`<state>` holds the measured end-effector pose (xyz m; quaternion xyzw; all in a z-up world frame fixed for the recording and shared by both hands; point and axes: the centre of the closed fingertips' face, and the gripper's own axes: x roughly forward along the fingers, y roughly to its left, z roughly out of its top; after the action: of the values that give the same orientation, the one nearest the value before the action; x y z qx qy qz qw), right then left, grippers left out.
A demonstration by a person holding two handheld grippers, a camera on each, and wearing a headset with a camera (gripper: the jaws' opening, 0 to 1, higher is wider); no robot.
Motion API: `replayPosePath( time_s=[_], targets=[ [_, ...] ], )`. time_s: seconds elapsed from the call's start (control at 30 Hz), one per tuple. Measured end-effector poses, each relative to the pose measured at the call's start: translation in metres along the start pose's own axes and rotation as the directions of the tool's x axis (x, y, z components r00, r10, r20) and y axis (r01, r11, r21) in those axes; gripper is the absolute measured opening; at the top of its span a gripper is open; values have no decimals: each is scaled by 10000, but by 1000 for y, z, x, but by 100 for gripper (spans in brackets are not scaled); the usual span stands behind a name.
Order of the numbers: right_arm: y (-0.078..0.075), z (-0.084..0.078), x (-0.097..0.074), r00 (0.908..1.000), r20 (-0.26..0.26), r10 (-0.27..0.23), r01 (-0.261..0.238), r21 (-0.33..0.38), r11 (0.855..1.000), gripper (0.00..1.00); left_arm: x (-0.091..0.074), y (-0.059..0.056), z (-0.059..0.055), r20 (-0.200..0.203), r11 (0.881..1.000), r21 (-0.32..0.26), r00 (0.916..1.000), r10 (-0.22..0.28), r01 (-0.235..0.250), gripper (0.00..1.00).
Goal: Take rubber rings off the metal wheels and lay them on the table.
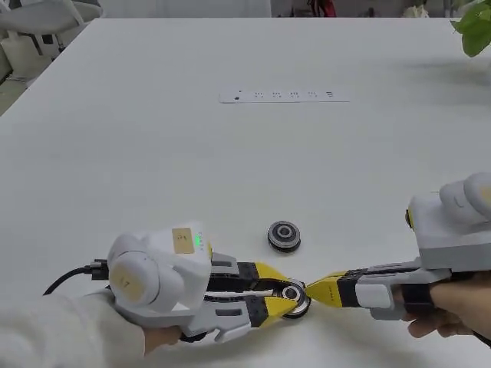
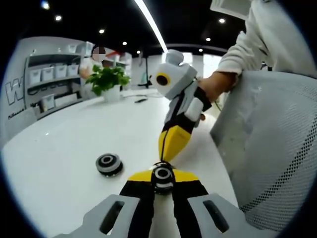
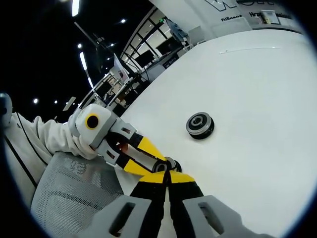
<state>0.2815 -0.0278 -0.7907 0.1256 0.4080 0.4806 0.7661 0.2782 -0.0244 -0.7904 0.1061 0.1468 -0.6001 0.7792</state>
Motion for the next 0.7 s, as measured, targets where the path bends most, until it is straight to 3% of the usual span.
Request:
replayPosePath(
  time_s=[0.7],
  targets=[
    [4,1,0,9998,68,194,-194,-11,9998,0,0,0,0,14,10000,14,10000,-11,11,14]
  ],
)
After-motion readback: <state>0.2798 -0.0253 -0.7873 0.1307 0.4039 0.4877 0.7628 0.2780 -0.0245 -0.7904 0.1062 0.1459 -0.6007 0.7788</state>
